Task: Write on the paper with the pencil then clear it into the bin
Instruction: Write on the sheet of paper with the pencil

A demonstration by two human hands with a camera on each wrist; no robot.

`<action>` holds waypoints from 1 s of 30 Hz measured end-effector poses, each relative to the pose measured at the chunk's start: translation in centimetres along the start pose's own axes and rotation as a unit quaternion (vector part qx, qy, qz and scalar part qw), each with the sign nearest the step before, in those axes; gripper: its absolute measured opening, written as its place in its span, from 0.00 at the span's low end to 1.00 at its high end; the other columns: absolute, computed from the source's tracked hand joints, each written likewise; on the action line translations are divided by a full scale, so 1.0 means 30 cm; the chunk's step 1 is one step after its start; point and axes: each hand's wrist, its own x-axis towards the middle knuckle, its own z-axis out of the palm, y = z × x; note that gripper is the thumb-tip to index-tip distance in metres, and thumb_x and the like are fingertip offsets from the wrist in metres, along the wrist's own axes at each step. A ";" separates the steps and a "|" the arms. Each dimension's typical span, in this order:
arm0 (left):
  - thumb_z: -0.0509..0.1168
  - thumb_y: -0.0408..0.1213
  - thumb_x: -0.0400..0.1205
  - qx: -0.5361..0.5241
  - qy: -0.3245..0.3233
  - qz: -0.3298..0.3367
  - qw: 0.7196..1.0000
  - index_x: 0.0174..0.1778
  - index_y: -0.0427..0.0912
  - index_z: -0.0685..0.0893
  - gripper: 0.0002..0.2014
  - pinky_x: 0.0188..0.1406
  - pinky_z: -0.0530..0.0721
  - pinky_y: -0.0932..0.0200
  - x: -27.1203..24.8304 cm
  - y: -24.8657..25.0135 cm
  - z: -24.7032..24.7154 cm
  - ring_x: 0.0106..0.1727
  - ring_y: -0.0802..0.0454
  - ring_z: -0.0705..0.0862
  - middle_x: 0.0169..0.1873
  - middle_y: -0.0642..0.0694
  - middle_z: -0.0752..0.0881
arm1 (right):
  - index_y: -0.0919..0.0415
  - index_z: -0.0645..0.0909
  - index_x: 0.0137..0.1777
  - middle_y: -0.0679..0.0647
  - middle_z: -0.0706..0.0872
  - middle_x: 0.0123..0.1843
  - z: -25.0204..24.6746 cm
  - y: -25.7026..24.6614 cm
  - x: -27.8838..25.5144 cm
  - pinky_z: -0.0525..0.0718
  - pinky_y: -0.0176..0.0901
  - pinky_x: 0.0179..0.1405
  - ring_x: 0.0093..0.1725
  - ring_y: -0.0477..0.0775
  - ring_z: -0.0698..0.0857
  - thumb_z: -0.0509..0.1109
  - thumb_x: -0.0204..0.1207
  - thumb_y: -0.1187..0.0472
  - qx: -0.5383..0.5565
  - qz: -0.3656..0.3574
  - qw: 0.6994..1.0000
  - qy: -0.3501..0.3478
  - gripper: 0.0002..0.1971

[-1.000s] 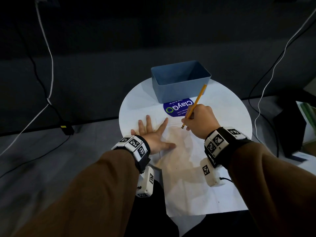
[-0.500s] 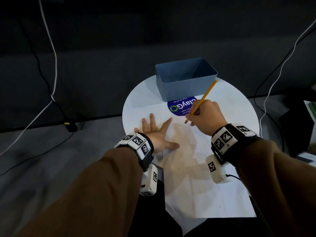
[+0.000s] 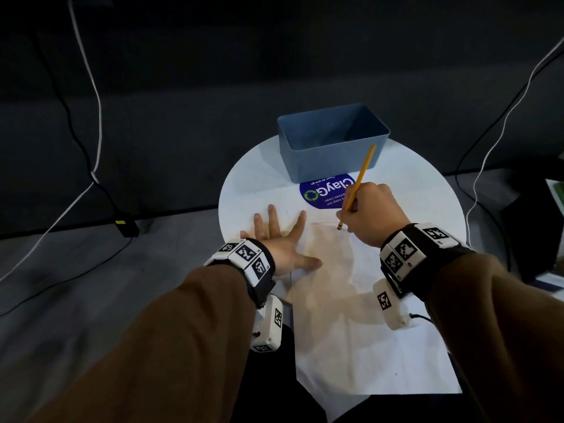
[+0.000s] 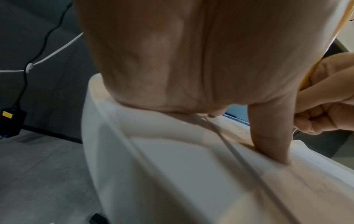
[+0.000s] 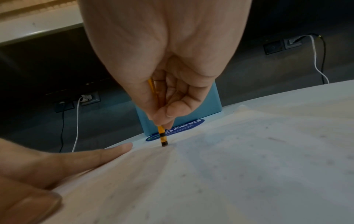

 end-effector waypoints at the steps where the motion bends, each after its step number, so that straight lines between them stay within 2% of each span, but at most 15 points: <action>1: 0.64 0.73 0.75 -0.001 0.000 0.000 1.000 0.82 0.70 0.29 0.54 0.78 0.33 0.23 0.000 0.001 0.001 0.81 0.33 0.22 0.79 0.41 0.18 | 0.60 0.83 0.53 0.55 0.86 0.52 -0.004 0.010 0.002 0.83 0.43 0.43 0.54 0.54 0.83 0.77 0.79 0.55 0.007 0.011 1.000 0.002 0.10; 3: 0.64 0.73 0.74 -0.001 -0.001 0.000 1.000 0.82 0.70 0.29 0.54 0.78 0.33 0.23 0.002 0.001 0.002 0.81 0.33 0.22 0.79 0.41 0.18 | 0.60 0.83 0.55 0.55 0.85 0.53 -0.011 0.017 0.003 0.83 0.43 0.43 0.53 0.53 0.83 0.78 0.79 0.55 0.016 0.021 1.000 0.009 0.11; 7: 0.64 0.74 0.74 -0.004 0.003 -0.001 1.000 0.82 0.72 0.29 0.54 0.78 0.34 0.23 0.008 -0.005 0.004 0.82 0.34 0.23 0.80 0.41 0.19 | 0.58 0.81 0.42 0.56 0.87 0.44 0.014 -0.020 0.001 0.79 0.41 0.41 0.48 0.54 0.85 0.75 0.80 0.57 0.003 -0.010 1.000 0.003 0.08; 10: 0.64 0.74 0.74 -0.008 0.005 0.001 1.000 0.82 0.71 0.30 0.54 0.79 0.34 0.24 0.005 -0.004 0.006 0.82 0.34 0.22 0.80 0.41 0.19 | 0.59 0.80 0.45 0.58 0.85 0.48 0.009 -0.005 0.002 0.74 0.37 0.34 0.47 0.55 0.83 0.73 0.80 0.59 -0.015 0.006 1.000 0.011 0.07; 12: 0.65 0.73 0.74 -0.013 0.006 0.001 1.000 0.82 0.71 0.30 0.54 0.79 0.33 0.24 0.002 -0.003 0.008 0.81 0.34 0.22 0.80 0.42 0.19 | 0.61 0.80 0.49 0.59 0.84 0.50 -0.016 0.026 -0.003 0.77 0.39 0.37 0.47 0.55 0.82 0.74 0.80 0.60 -0.014 0.028 0.999 0.022 0.06; 15: 0.65 0.73 0.74 -0.009 0.005 0.001 1.000 0.82 0.71 0.30 0.54 0.78 0.33 0.24 0.001 -0.002 0.005 0.81 0.34 0.22 0.80 0.42 0.18 | 0.62 0.81 0.47 0.58 0.86 0.46 -0.029 0.031 -0.014 0.86 0.43 0.40 0.46 0.55 0.87 0.75 0.80 0.61 0.015 0.031 0.999 0.033 0.06; 16: 0.65 0.73 0.74 -0.007 0.006 0.001 1.000 0.82 0.71 0.30 0.54 0.78 0.34 0.24 0.001 -0.001 0.002 0.81 0.34 0.22 0.80 0.41 0.19 | 0.62 0.82 0.46 0.57 0.87 0.44 -0.024 0.017 -0.015 0.85 0.41 0.39 0.44 0.54 0.87 0.75 0.80 0.61 0.024 0.021 0.999 0.034 0.06; 19: 0.63 0.74 0.74 0.000 0.005 0.001 1.000 0.82 0.70 0.30 0.53 0.78 0.35 0.23 0.002 -0.001 -0.002 0.82 0.33 0.23 0.80 0.41 0.19 | 0.60 0.83 0.43 0.54 0.88 0.39 0.007 -0.026 -0.012 0.75 0.31 0.33 0.42 0.50 0.85 0.75 0.79 0.59 0.030 -0.010 0.999 0.028 0.07; 20: 0.63 0.74 0.74 0.002 0.004 0.000 1.000 0.82 0.70 0.29 0.54 0.78 0.35 0.23 0.000 -0.001 -0.003 0.82 0.33 0.23 0.80 0.40 0.19 | 0.59 0.83 0.42 0.55 0.88 0.39 0.014 -0.029 -0.012 0.78 0.32 0.33 0.41 0.51 0.87 0.76 0.79 0.60 0.036 -0.009 0.999 0.023 0.07; 23: 0.64 0.73 0.74 0.000 0.003 0.001 1.000 0.82 0.70 0.30 0.54 0.78 0.35 0.23 -0.003 0.002 -0.002 0.82 0.33 0.23 0.80 0.40 0.19 | 0.61 0.81 0.42 0.57 0.87 0.42 0.005 0.006 -0.012 0.89 0.47 0.40 0.40 0.56 0.89 0.74 0.79 0.62 0.035 0.024 0.999 0.020 0.06; 30: 0.64 0.72 0.75 0.004 -0.005 -0.001 1.000 0.81 0.71 0.28 0.53 0.78 0.35 0.22 -0.001 0.005 -0.007 0.81 0.32 0.22 0.78 0.40 0.18 | 0.62 0.84 0.47 0.58 0.88 0.41 -0.042 0.063 -0.016 0.75 0.34 0.32 0.48 0.53 0.85 0.74 0.80 0.62 0.036 0.059 0.997 0.036 0.04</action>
